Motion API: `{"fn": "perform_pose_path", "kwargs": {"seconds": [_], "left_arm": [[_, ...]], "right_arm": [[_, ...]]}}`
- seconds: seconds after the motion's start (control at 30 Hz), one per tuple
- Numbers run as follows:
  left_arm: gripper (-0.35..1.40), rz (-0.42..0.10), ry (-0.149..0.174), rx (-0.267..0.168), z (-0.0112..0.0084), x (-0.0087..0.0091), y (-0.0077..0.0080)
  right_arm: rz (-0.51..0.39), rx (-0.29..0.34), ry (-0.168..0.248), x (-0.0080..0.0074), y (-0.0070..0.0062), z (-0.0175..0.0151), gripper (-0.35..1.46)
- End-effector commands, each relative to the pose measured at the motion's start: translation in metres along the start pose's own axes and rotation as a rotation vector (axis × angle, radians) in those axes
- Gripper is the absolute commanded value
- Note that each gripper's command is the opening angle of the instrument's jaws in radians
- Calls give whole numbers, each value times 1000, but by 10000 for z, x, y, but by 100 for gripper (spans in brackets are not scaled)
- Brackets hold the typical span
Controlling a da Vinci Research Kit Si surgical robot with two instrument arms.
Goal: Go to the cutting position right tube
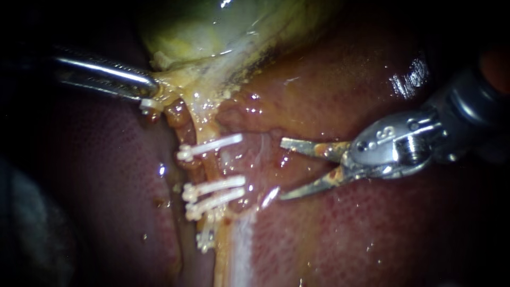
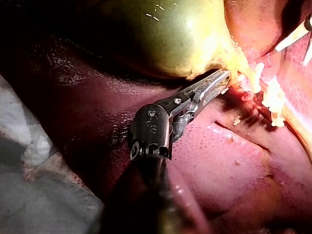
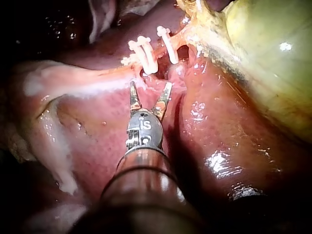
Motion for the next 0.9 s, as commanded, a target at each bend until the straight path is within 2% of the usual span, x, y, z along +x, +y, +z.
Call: {"fn": "perform_pose_path", "kwargs": {"seconds": [0.03, 0.4, 0.6, 0.67, 0.7, 0.9], "left_arm": [[-35, 0, 0, 0, 0, 0, 0], [-35, 0, 0, 0, 0, 0, 0], [-35, 0, 0, 1, 0, 0, 0], [-35, 0, 0, 1, 0, 0, 0], [-35, 0, 0, 1, 0, 0, 0], [-35, 0, 0, 1, 1, -1, 0]], "right_arm": [[11, -1, 0, 0, 0, 5, 135], [92, 36, 15, -8, 4, 50, 135], [119, 60, 28, -6, 8, 61, 137], [130, 69, 46, -6, 9, 63, 137], [135, 74, 70, -6, 10, 65, 137], [157, 116, 116, -4, 14, 72, 135]]}}
